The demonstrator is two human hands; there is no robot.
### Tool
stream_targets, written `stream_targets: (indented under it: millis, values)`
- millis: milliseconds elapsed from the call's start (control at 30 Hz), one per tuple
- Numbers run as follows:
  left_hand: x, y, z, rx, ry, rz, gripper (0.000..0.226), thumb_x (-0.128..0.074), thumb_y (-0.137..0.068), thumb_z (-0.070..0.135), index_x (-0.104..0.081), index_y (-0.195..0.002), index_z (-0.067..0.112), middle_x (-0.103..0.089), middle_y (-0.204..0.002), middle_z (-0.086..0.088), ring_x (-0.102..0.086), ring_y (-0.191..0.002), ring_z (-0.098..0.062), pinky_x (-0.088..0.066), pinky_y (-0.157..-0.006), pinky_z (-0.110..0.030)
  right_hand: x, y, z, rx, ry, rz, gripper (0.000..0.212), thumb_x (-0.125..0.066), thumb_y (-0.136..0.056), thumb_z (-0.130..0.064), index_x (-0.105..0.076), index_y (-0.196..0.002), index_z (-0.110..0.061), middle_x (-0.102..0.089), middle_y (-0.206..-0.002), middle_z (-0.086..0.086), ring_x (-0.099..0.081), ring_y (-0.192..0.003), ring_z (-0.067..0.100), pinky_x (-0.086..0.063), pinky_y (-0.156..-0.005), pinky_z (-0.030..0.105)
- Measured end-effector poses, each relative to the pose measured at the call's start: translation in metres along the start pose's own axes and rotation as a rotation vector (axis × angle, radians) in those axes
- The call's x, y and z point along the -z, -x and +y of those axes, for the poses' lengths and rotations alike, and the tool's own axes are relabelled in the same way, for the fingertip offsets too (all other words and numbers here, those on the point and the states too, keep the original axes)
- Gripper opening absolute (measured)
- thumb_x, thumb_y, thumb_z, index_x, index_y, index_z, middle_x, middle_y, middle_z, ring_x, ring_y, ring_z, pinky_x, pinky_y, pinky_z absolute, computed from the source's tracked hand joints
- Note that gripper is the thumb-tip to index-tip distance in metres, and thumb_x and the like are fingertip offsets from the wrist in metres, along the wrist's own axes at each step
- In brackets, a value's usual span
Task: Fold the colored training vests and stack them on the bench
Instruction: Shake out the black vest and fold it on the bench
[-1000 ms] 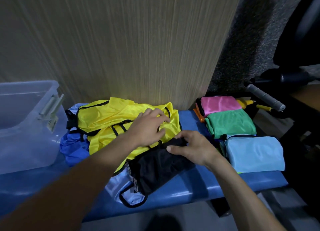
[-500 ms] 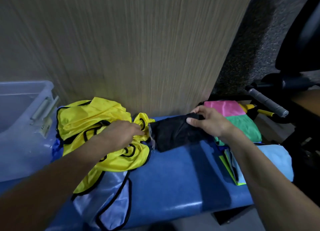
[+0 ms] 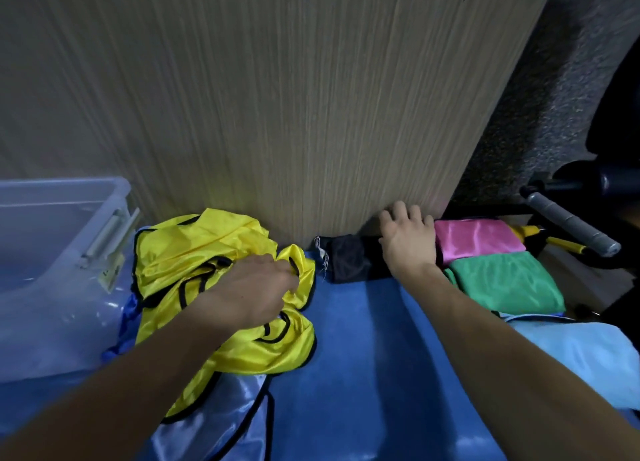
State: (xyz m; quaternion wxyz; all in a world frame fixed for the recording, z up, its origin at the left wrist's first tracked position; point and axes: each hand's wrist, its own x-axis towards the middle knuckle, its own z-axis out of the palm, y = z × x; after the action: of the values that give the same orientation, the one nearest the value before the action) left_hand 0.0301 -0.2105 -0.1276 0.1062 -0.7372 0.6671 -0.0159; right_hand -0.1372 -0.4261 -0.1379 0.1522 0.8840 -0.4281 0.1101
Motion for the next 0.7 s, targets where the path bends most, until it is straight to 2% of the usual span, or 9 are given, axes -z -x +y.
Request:
stream_targets:
  millis: [100, 200, 233, 300, 400, 467, 533, 633, 700]
  values:
    - [0.013, -0.004, 0.017, -0.002, 0.022, 0.060, 0.041, -0.048, -0.096, 0.031, -0.053, -0.136, 0.030, -0.038, -0.148, 0.003, -0.041, -0.127, -0.027, -0.038, -0.105, -0.043, 0.002, 0.002, -0.006, -0.042, -0.095, -0.049, 0.023, -0.054, -0.099, -0.014, -0.053, -0.121, -0.014, -0.067, -0.111, 0.010, -0.068, -0.100, 0.036, -0.040, -0.067, 0.037]
    - [0.023, -0.022, 0.041, -0.027, 0.116, 0.217, 0.049, -0.043, -0.100, 0.033, -0.041, -0.148, 0.027, -0.026, -0.160, 0.002, -0.029, -0.141, -0.026, -0.033, -0.112, -0.041, 0.010, 0.006, -0.006, -0.050, -0.158, -0.090, 0.024, -0.048, -0.103, -0.024, -0.054, -0.123, -0.013, -0.066, -0.117, 0.012, -0.066, -0.106, 0.038, -0.045, -0.072, 0.038]
    - [0.023, -0.031, 0.048, -0.028, 0.146, 0.204, 0.053, -0.040, -0.102, 0.033, -0.033, -0.154, 0.026, -0.018, -0.165, 0.001, -0.022, -0.147, -0.025, -0.027, -0.117, -0.041, 0.014, 0.009, -0.006, -0.036, -0.164, -0.103, 0.026, -0.046, -0.104, -0.029, -0.055, -0.123, -0.014, -0.065, -0.121, 0.012, -0.065, -0.108, 0.038, -0.047, -0.076, 0.038]
    - [0.016, -0.049, 0.056, 0.009, 0.171, 0.072, 0.060, -0.033, -0.106, 0.035, -0.016, -0.162, 0.021, -0.003, -0.170, -0.001, -0.009, -0.155, -0.026, -0.014, -0.125, -0.042, 0.020, 0.016, -0.008, 0.022, -0.143, -0.170, 0.032, -0.043, -0.105, -0.037, -0.055, -0.127, -0.018, -0.060, -0.129, 0.011, -0.063, -0.111, 0.039, -0.050, -0.081, 0.040]
    - [0.004, -0.067, 0.058, 0.064, 0.252, -0.092, 0.066, -0.029, -0.109, 0.036, 0.000, -0.162, 0.013, 0.006, -0.170, -0.005, -0.008, -0.156, -0.027, -0.011, -0.125, -0.039, 0.025, 0.029, -0.014, 0.150, -0.072, -0.293, 0.045, -0.038, -0.106, -0.045, -0.039, -0.147, -0.029, -0.045, -0.141, 0.010, -0.062, -0.111, 0.041, -0.051, -0.083, 0.044]
    - [0.002, -0.071, 0.058, 0.061, 0.295, -0.093, 0.066, -0.030, -0.109, 0.037, 0.002, -0.162, 0.013, 0.007, -0.170, -0.004, -0.009, -0.156, -0.024, -0.010, -0.125, -0.038, 0.019, 0.038, -0.018, 0.196, 0.052, -0.396, 0.054, -0.033, -0.107, -0.047, -0.020, -0.158, -0.034, -0.037, -0.149, 0.010, -0.055, -0.119, 0.044, -0.050, -0.092, 0.049]
    - [0.001, -0.069, 0.053, 0.086, 0.223, -0.090, 0.065, -0.027, -0.109, 0.039, -0.001, -0.162, 0.014, 0.004, -0.170, -0.004, -0.009, -0.156, -0.021, -0.006, -0.126, -0.043, 0.013, 0.042, -0.019, 0.156, 0.142, -0.479, 0.058, -0.027, -0.109, -0.046, -0.008, -0.162, -0.032, -0.029, -0.157, 0.011, -0.043, -0.132, 0.049, -0.042, -0.104, 0.056]
    - [0.001, -0.044, 0.041, 0.121, 0.136, -0.135, 0.058, -0.024, -0.109, 0.040, -0.019, -0.160, 0.014, -0.016, -0.168, -0.004, -0.011, -0.155, -0.020, -0.002, -0.126, -0.046, 0.015, 0.043, -0.018, 0.069, 0.153, -0.522, 0.059, -0.021, -0.109, -0.046, -0.003, -0.163, -0.029, -0.020, -0.164, 0.011, -0.023, -0.144, 0.051, -0.020, -0.115, 0.067]
    - [0.008, -0.016, 0.034, 0.057, 0.205, -0.033, 0.051, -0.029, -0.110, 0.037, -0.031, -0.157, 0.016, -0.023, -0.166, -0.001, -0.013, -0.155, -0.019, -0.003, -0.126, -0.043, 0.023, 0.046, -0.023, 0.061, 0.132, -0.523, 0.060, -0.021, -0.109, -0.047, -0.003, -0.163, -0.028, -0.017, -0.166, 0.011, -0.013, -0.149, 0.049, -0.009, -0.116, 0.070]
